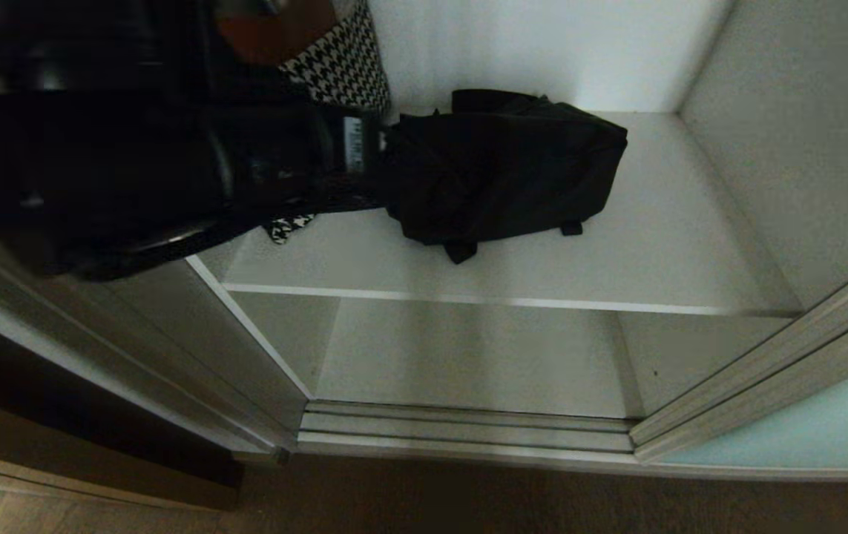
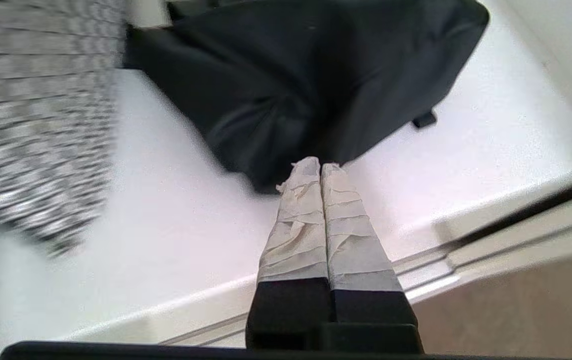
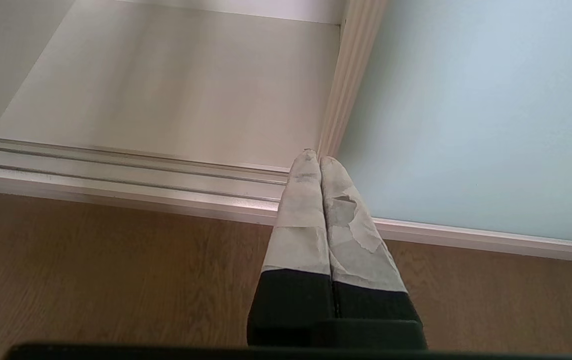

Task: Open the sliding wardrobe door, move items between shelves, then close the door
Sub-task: Open the door

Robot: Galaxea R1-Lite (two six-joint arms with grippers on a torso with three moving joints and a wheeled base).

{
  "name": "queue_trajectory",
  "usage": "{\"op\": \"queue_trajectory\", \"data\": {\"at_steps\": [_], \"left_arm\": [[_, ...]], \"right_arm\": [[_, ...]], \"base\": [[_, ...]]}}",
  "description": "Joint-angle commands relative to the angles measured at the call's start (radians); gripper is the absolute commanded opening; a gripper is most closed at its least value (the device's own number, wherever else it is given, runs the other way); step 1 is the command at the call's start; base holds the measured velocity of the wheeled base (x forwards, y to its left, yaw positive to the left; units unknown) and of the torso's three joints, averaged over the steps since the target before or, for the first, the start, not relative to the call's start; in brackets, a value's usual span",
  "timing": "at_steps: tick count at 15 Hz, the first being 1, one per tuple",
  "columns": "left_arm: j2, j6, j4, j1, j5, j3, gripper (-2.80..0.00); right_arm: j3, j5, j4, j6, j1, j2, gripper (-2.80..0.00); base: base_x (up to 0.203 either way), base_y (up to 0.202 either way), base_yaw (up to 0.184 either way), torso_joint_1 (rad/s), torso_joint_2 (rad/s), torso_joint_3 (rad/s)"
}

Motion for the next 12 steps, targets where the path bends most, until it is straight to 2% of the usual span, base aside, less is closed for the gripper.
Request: {"op": "queue_trajectory", "data": {"at_steps": [1, 5, 12], "left_arm": [[-0.214, 0.024, -0.001, 0.003, 0.004, 0.137, -2.80], [-0.394, 0.065, 0.001, 0.027, 0.007, 0.275, -2.80], [-0.643, 0.078, 0.003, 0.334, -0.006, 0.533, -2.80]], "right_arm": [[0.000, 0.000, 0.000, 0.000, 0.000, 0.000, -2.80], [0.002, 0.000, 0.000, -0.001, 0.000, 0.000, -2.80], [0.000, 0.000, 0.000, -0.001, 0.000, 0.000, -2.80]], "base": [[0.000, 0.000, 0.000, 0.000, 0.00, 0.000], [0.000, 0.000, 0.000, 0.000, 0.00, 0.000], [0.000, 0.000, 0.000, 0.000, 0.00, 0.000]]}}
